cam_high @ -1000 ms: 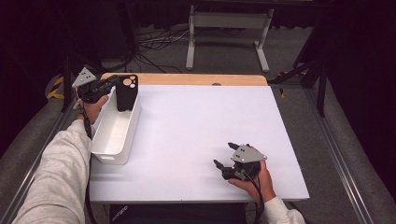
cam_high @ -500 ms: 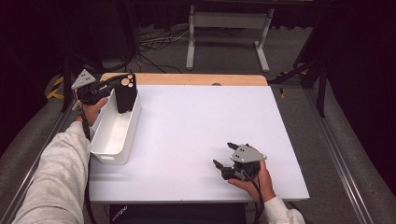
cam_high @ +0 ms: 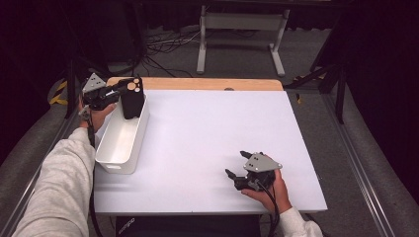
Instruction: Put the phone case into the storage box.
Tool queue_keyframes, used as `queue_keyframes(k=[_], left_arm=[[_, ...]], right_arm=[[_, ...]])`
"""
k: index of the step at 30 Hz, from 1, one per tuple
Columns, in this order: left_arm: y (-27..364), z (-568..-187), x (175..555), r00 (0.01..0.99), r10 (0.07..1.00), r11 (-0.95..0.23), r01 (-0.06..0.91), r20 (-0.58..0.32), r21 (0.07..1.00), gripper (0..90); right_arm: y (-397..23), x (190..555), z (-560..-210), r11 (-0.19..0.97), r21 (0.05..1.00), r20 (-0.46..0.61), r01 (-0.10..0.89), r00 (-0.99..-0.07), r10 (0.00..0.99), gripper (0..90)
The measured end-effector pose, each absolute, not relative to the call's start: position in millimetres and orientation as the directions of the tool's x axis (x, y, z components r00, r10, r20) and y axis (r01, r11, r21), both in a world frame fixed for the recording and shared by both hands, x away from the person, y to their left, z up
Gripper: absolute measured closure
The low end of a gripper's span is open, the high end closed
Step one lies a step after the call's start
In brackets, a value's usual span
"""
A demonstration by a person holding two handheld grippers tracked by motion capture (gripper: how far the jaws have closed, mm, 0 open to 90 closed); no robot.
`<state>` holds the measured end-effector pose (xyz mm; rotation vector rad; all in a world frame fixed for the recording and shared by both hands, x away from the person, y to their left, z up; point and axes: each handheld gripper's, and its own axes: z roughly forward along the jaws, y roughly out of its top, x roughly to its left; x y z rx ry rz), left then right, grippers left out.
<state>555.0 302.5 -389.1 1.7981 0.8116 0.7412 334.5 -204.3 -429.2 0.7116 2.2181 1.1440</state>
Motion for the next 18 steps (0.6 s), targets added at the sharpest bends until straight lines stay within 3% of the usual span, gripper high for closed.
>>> queue_keyframes(k=[3, 18], left_arm=[[301.8, -390.4, 558.2, 0.547, 0.825, -0.307, 0.224, 0.142, 0.925, 67.1], [304.4, -395.1, 563.5, 0.533, 0.837, -0.302, 0.264, 0.122, 0.916, 60.9]], right_arm=[[-203.8, 334.3, -429.3, 0.502, 0.840, -0.221, 0.206, -0.716, 0.662, 23.3], [-203.8, 334.7, -428.6, 0.504, 0.840, -0.227, 0.200, -0.715, 0.661, 23.3]])
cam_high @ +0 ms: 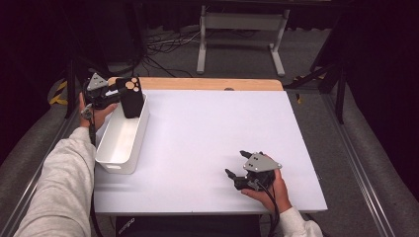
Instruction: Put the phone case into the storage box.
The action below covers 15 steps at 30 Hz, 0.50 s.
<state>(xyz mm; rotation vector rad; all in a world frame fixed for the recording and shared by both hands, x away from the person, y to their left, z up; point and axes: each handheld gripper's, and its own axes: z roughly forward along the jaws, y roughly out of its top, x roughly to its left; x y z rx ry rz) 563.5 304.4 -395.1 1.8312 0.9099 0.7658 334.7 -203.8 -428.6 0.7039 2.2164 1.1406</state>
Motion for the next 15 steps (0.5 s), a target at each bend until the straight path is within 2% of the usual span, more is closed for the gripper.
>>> queue_keyframes(k=[15], left_arm=[[301.9, -391.0, 560.7, 0.525, 0.840, -0.312, 0.267, 0.134, 0.912, 50.8]], right_arm=[[-204.6, 333.3, -426.7, 0.507, 0.841, -0.236, 0.188, -0.716, 0.657, 23.3]])
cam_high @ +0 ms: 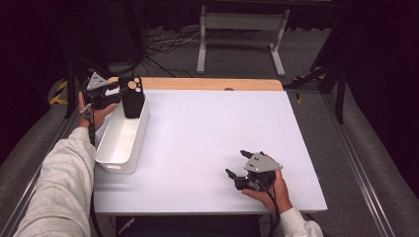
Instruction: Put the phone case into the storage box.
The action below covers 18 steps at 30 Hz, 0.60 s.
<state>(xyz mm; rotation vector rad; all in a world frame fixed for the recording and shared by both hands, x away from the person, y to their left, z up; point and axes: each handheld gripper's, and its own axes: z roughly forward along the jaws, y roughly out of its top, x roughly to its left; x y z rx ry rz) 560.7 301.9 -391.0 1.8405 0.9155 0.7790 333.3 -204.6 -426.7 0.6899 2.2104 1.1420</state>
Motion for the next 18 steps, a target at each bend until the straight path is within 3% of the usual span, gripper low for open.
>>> queue_keyframes(k=[11, 18], left_arm=[[302.7, -389.3, 558.9, 0.496, 0.860, -0.284, 0.272, 0.119, 0.919, 32.8], [304.5, -385.1, 556.0, 0.482, 0.868, -0.278, 0.268, 0.122, 0.922, 26.6]], right_arm=[[-205.0, 333.5, -426.5, 0.509, 0.841, -0.241, 0.185, -0.714, 0.657, 23.3], [-205.6, 333.2, -425.7, 0.504, 0.844, -0.243, 0.183, -0.707, 0.664, 23.1]])
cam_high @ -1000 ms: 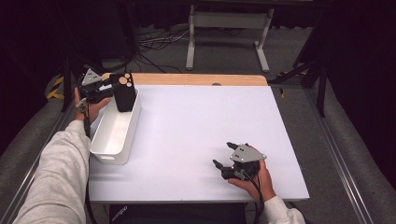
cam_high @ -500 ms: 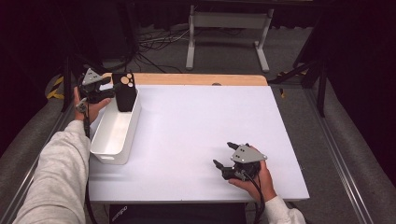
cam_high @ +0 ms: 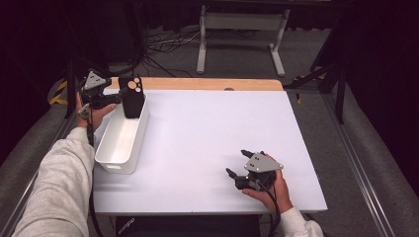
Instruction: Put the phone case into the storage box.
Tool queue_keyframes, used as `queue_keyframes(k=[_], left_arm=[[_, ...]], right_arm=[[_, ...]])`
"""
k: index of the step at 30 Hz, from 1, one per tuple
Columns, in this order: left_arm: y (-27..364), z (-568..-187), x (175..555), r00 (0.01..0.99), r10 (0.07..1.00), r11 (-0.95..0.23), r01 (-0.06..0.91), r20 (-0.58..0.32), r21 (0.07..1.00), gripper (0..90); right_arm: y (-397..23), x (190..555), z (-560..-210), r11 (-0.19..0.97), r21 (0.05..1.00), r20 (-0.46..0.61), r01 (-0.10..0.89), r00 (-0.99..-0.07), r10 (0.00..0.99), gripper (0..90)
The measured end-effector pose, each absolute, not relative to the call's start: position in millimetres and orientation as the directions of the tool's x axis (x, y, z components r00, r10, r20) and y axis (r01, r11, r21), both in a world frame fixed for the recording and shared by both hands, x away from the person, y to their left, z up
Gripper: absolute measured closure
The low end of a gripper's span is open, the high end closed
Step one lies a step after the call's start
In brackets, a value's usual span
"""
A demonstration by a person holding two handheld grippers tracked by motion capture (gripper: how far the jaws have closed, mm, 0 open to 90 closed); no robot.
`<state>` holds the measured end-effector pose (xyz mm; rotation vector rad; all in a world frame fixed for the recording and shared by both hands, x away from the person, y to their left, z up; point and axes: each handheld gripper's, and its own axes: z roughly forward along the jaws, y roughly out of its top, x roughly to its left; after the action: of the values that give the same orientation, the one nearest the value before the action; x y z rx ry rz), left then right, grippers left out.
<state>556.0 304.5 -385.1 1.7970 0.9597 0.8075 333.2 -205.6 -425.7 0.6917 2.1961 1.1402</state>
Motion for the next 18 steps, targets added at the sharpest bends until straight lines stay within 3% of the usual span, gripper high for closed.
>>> queue_keyframes(k=[13, 18], left_arm=[[302, -366, 540, 0.493, 0.860, -0.280, 0.247, 0.128, 0.928, 10.4], [302, -355, 530, 0.497, 0.857, -0.279, 0.225, 0.137, 0.934, 8.7]], right_arm=[[-206, 332, -423, 0.488, 0.856, -0.245, 0.174, -0.695, 0.676, 22.1], [-205, 332, -424, 0.488, 0.855, -0.244, 0.174, -0.696, 0.675, 21.8]])
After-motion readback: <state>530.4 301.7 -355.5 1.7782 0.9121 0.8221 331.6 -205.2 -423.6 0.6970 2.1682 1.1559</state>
